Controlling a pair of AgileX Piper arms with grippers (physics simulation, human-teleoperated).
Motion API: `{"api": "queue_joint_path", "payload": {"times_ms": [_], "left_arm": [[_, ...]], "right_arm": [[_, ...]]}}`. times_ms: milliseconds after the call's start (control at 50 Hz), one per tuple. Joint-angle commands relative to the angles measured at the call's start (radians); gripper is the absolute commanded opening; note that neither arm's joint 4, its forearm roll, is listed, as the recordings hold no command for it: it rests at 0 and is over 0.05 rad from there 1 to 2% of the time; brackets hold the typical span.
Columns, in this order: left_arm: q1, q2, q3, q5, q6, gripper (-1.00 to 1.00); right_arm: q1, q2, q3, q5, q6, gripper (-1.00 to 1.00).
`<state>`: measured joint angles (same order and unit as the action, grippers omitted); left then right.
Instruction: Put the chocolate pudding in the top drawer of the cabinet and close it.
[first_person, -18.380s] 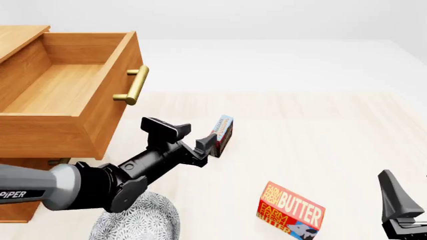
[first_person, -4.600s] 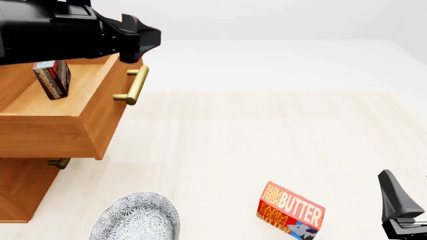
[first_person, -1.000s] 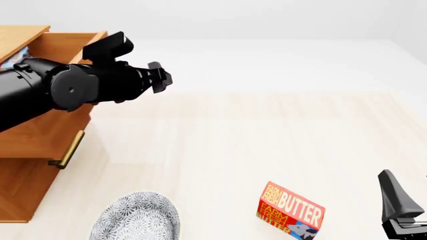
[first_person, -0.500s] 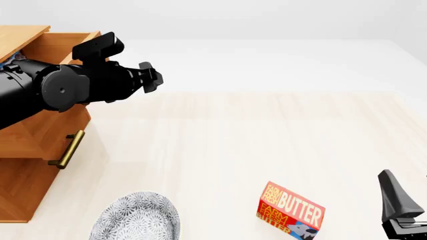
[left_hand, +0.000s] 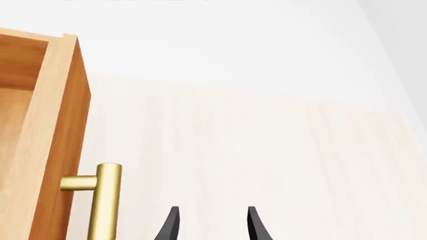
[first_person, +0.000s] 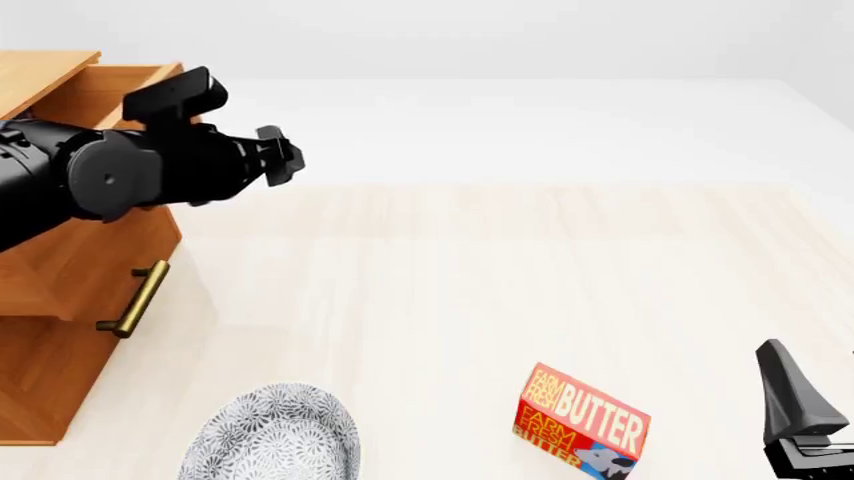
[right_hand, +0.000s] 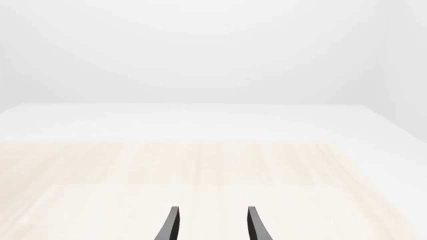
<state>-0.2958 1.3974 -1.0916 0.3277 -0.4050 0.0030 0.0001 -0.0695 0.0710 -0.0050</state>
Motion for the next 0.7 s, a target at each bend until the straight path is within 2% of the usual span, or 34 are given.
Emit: {"api": "queue_joint_path", "payload": {"times_ms": [20, 700], "left_arm": [[0.049, -0.001, 0.008, 0.002, 0.021, 1.0], [0.147, 0.004, 0.032, -0.017, 0.063, 1.0]], "right_arm": [[0.0, 0.0, 0.0, 0.0, 0.0, 1.0], [0.0, 0.0, 0.0, 0.0, 0.0, 1.0]]}}
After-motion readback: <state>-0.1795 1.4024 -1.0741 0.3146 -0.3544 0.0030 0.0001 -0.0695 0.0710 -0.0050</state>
